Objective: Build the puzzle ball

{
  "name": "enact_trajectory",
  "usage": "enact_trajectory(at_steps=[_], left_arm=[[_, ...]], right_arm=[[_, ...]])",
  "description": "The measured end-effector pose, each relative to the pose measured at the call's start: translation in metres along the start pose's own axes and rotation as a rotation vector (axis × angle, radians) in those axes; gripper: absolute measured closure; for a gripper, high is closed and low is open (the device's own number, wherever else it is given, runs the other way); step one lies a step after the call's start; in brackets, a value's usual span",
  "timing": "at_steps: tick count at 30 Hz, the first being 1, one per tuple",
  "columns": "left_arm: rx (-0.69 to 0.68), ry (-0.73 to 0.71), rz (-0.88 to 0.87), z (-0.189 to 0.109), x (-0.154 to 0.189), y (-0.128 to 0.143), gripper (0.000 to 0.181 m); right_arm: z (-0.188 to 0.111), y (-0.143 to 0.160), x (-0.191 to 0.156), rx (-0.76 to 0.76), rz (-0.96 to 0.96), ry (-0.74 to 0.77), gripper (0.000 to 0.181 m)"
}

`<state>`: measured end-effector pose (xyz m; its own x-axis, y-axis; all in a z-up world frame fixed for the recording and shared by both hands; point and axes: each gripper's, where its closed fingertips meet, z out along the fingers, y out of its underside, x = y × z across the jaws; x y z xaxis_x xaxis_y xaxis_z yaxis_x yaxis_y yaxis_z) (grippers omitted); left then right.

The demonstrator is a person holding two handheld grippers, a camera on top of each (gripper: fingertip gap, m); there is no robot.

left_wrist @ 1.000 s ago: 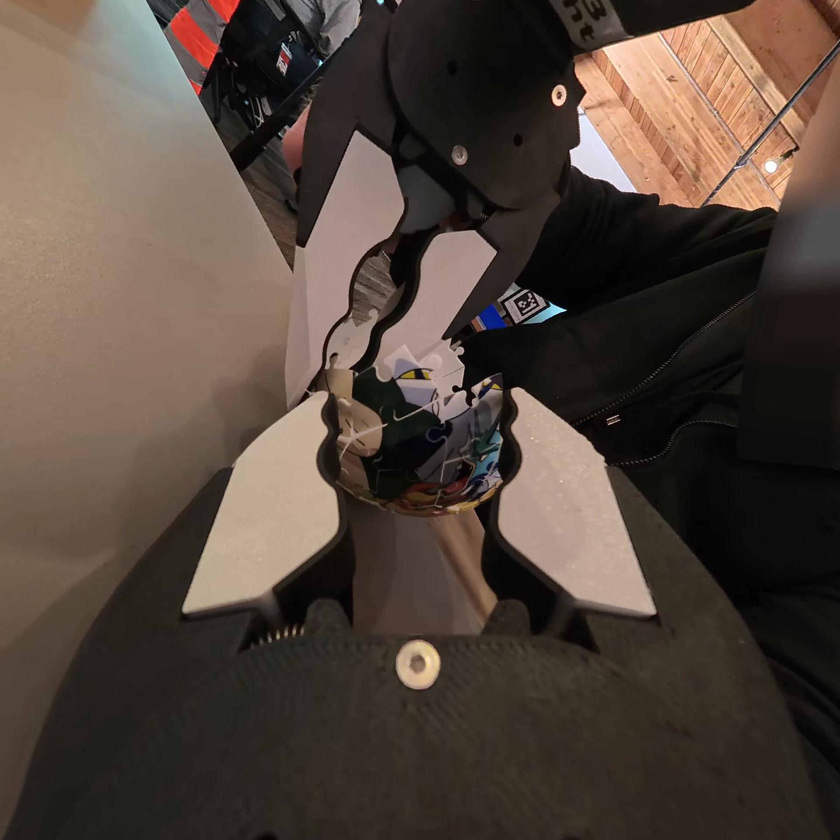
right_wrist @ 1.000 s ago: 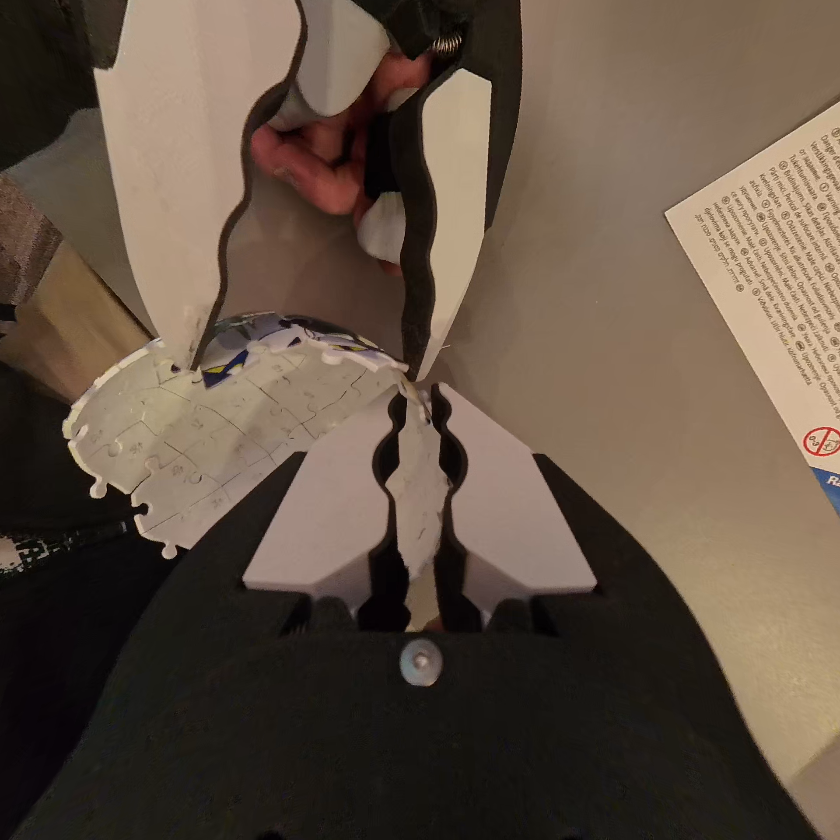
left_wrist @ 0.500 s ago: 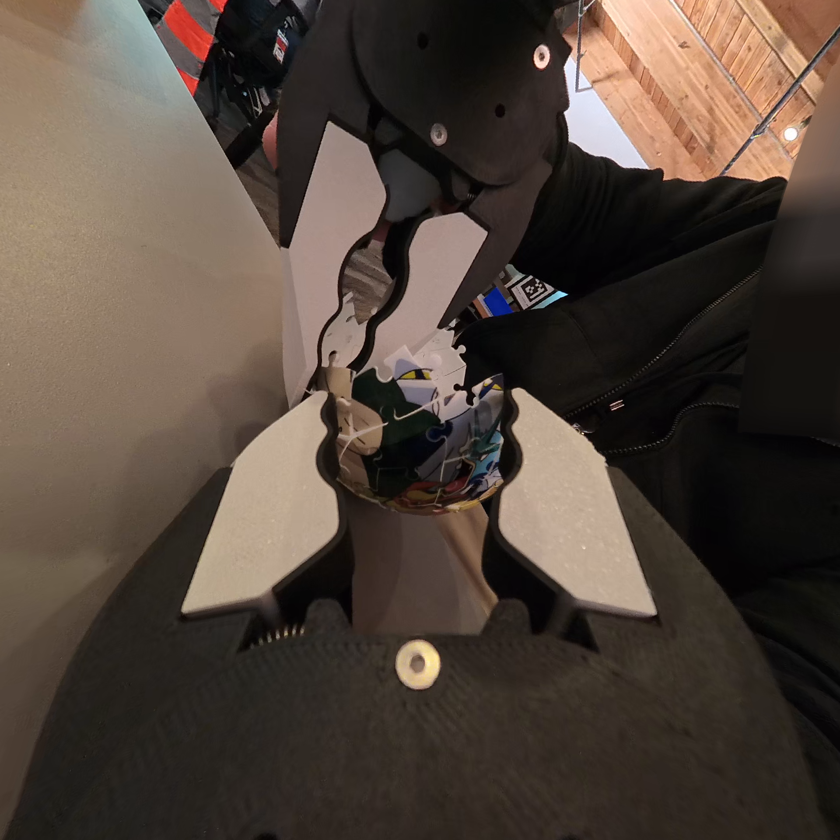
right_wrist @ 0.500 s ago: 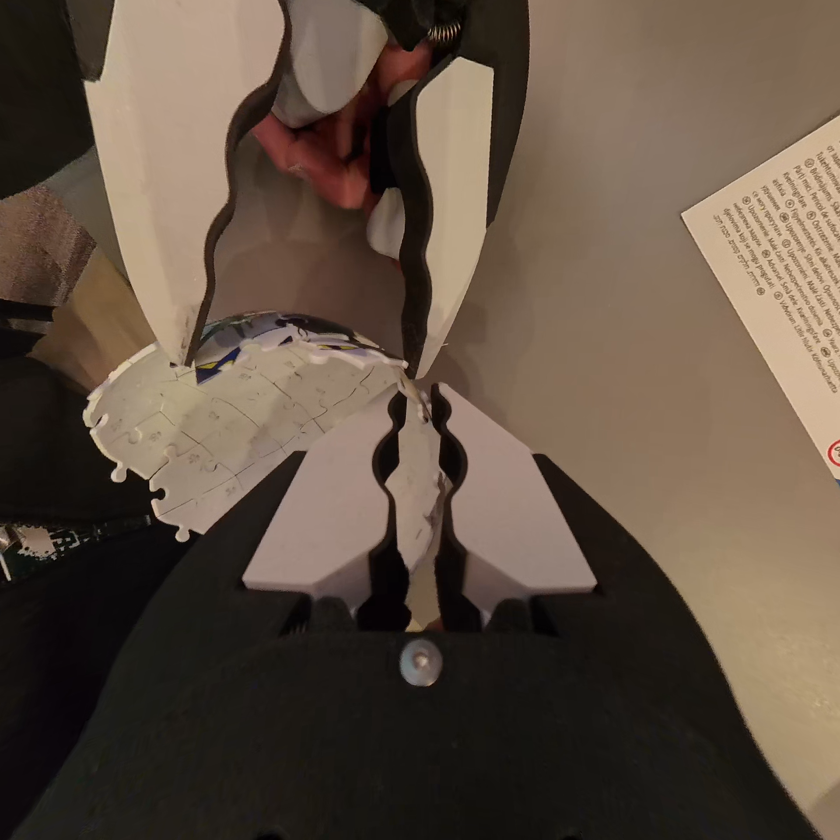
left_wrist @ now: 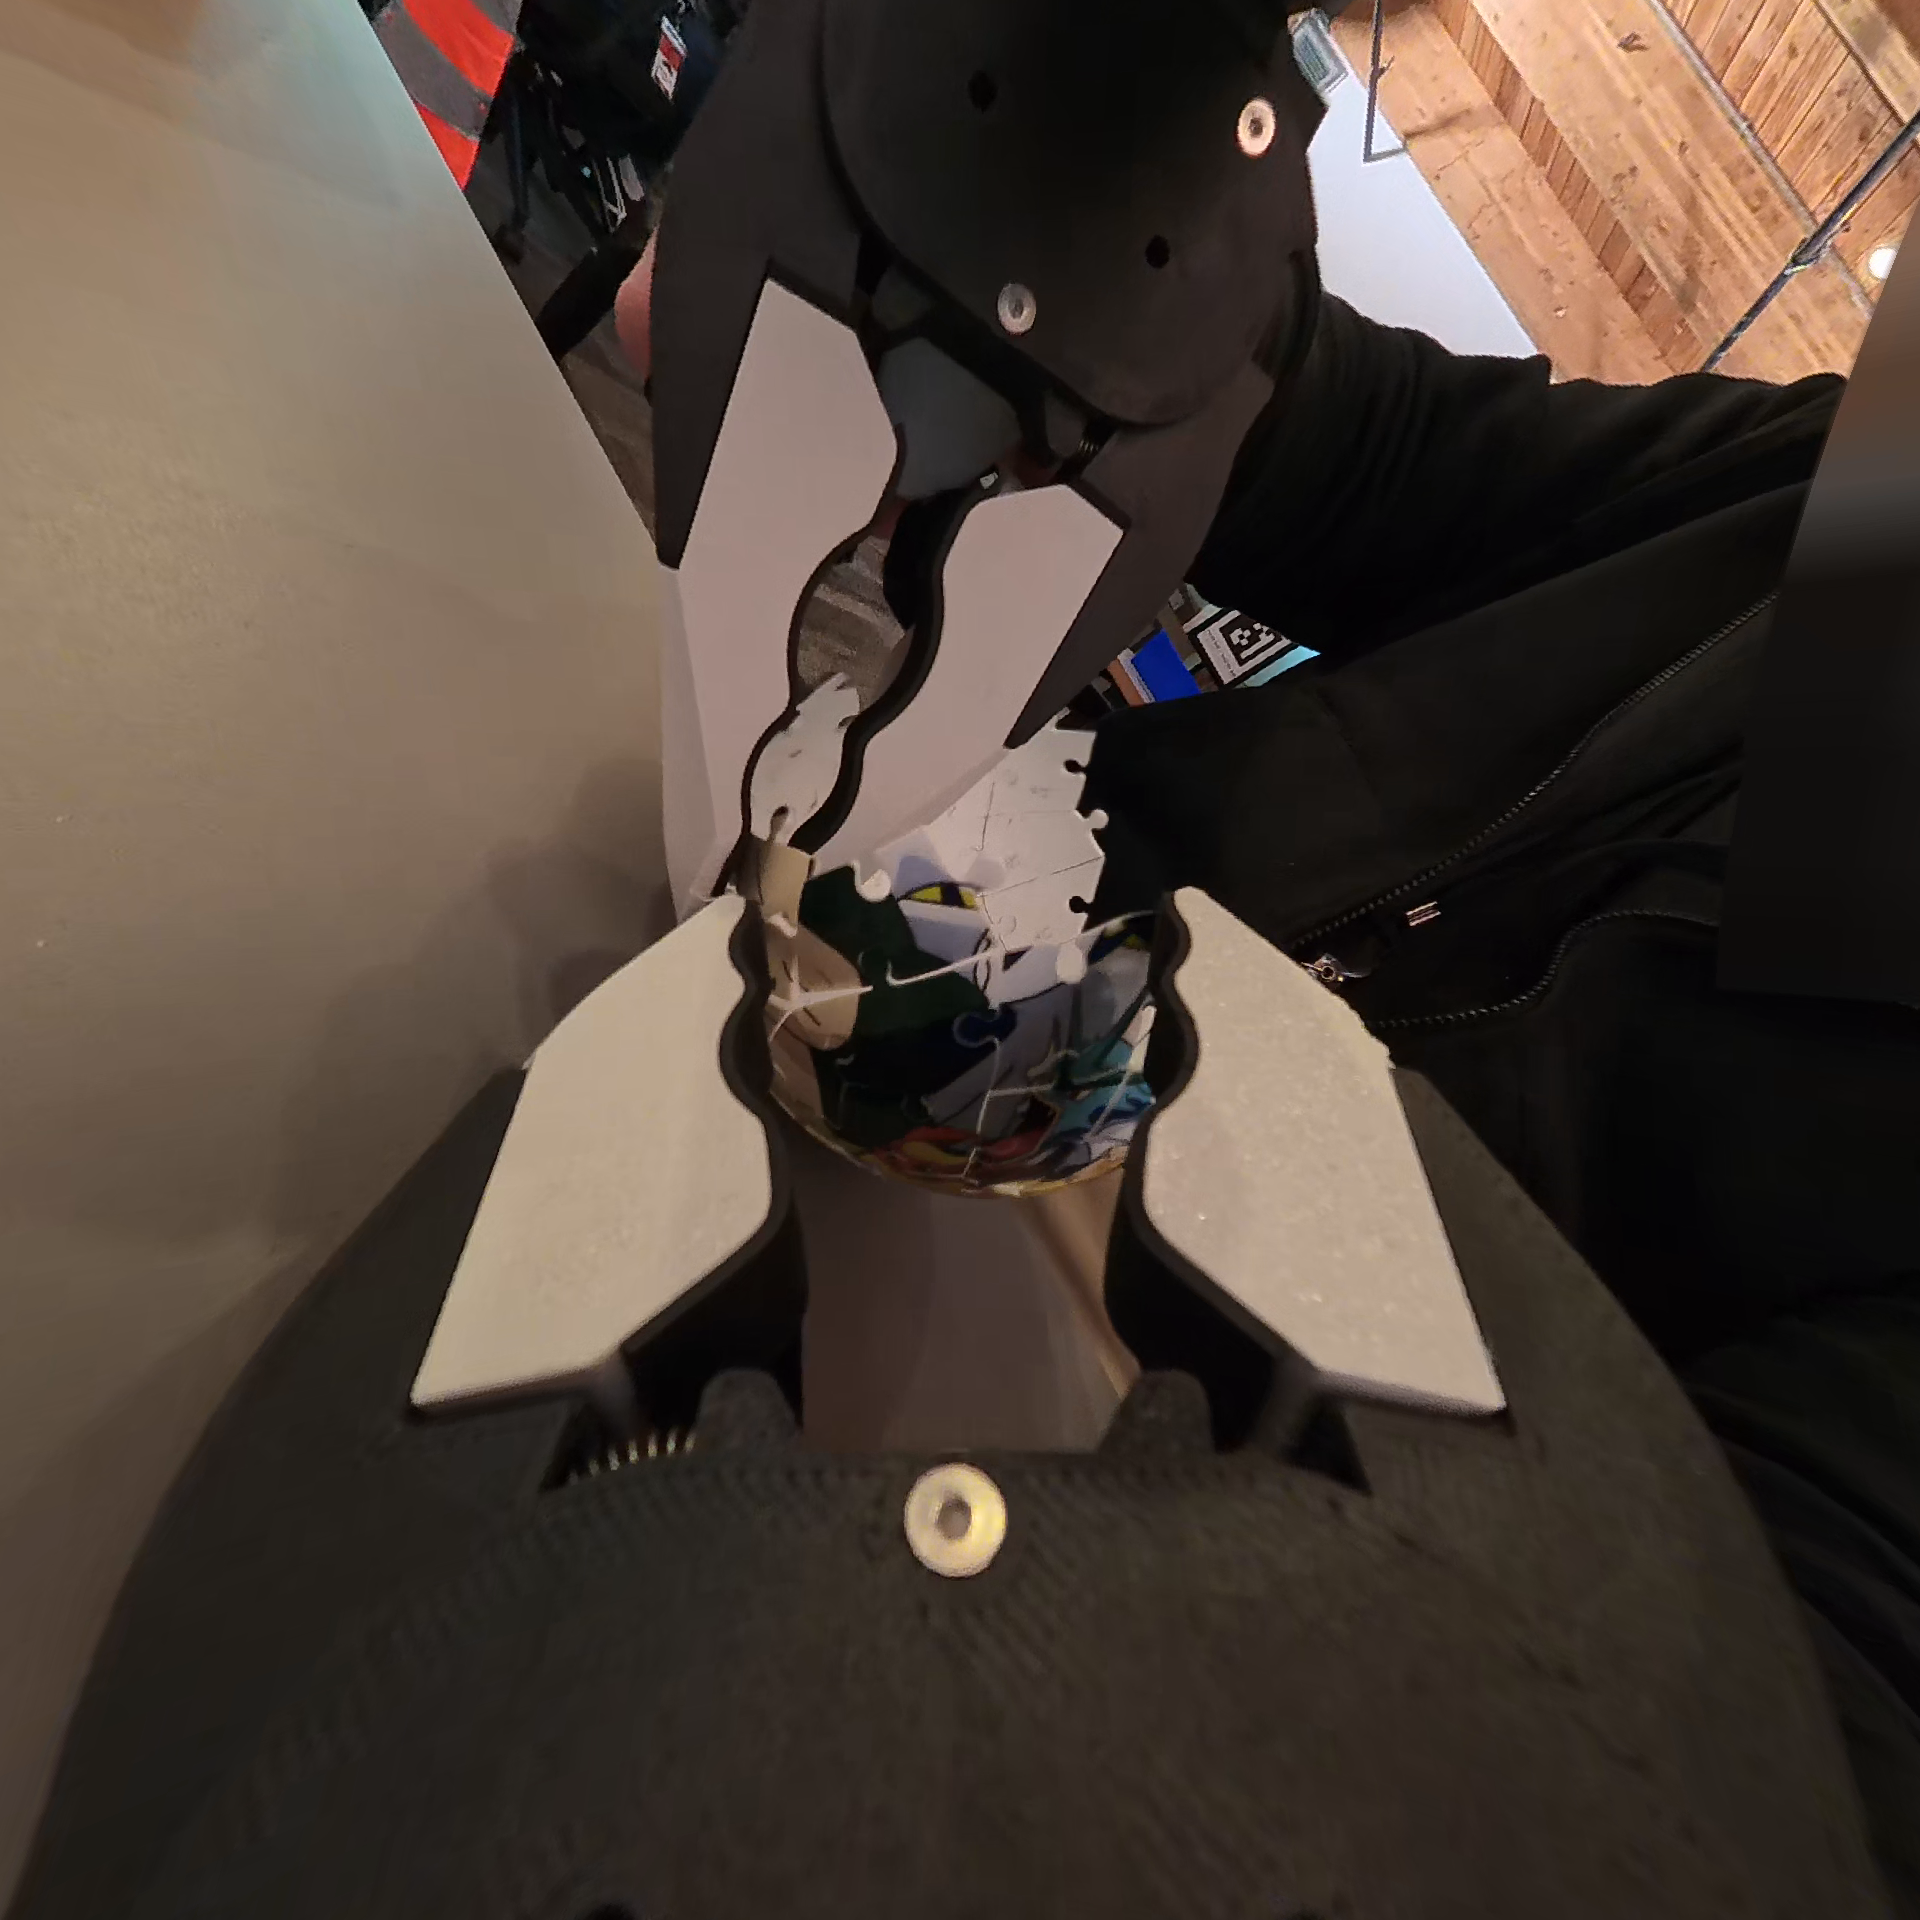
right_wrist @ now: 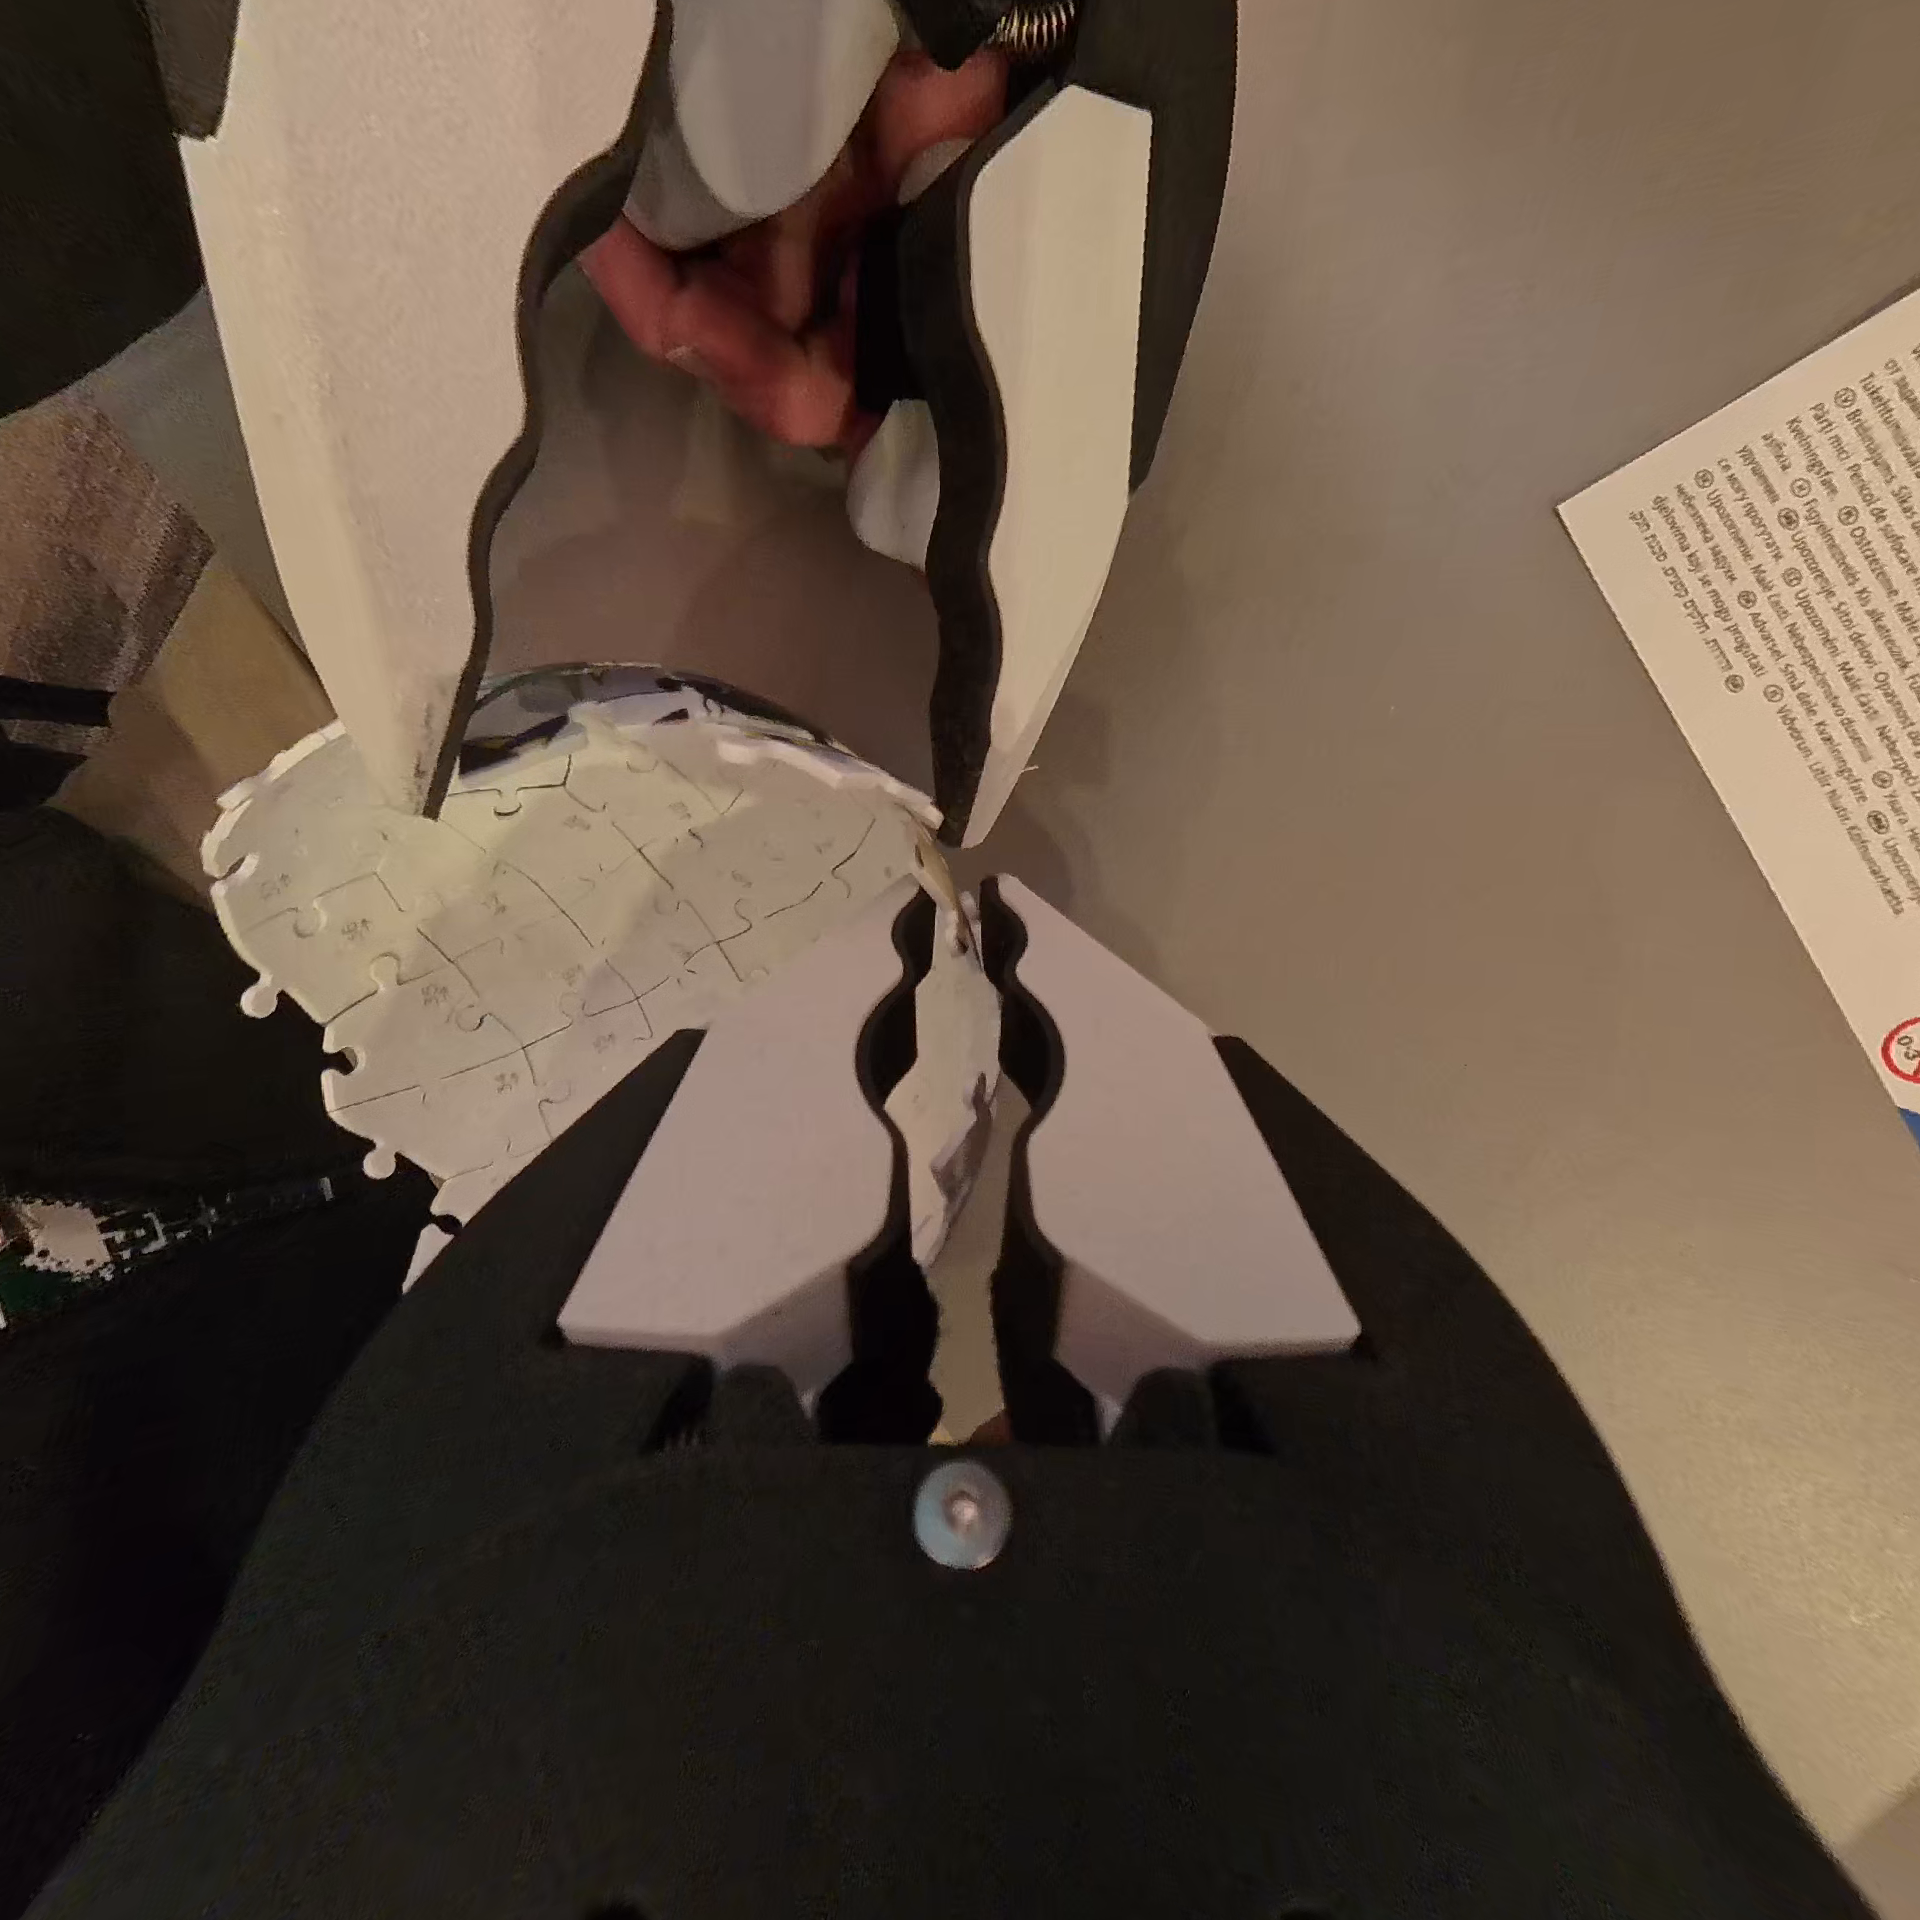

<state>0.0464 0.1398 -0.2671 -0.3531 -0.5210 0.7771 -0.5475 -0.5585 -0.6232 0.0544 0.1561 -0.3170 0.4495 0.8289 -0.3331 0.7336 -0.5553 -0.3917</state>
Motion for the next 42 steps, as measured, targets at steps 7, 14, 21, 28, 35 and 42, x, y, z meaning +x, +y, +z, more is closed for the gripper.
enact_trajectory(at_steps=[7,14,21,28,35,42], left_arm=[[-0.029,-0.016,-0.003,-0.001,0.001,0.003,0.111],[-0.039,-0.052,0.000,-0.007,0.001,0.002,0.111],[-0.064,-0.085,-0.022,-0.009,0.000,0.008,0.111],[-0.075,-0.087,0.008,-0.009,0.004,0.009,0.113],[-0.083,-0.096,0.035,-0.008,0.005,0.011,0.115],[-0.093,-0.112,0.067,-0.009,0.007,0.012,0.116]], right_arm=[[0.002,-0.003,-0.001,-0.006,-0.003,-0.005,0.175],[0.002,-0.003,-0.001,-0.007,-0.002,-0.005,0.175],[0.003,-0.003,0.000,-0.007,-0.006,0.000,0.175],[0.004,-0.004,-0.001,-0.002,0.001,-0.010,0.175],[0.003,-0.005,-0.003,-0.001,0.006,-0.023,0.174],[0.002,-0.006,-0.006,0.004,-0.002,-0.031,0.174]])
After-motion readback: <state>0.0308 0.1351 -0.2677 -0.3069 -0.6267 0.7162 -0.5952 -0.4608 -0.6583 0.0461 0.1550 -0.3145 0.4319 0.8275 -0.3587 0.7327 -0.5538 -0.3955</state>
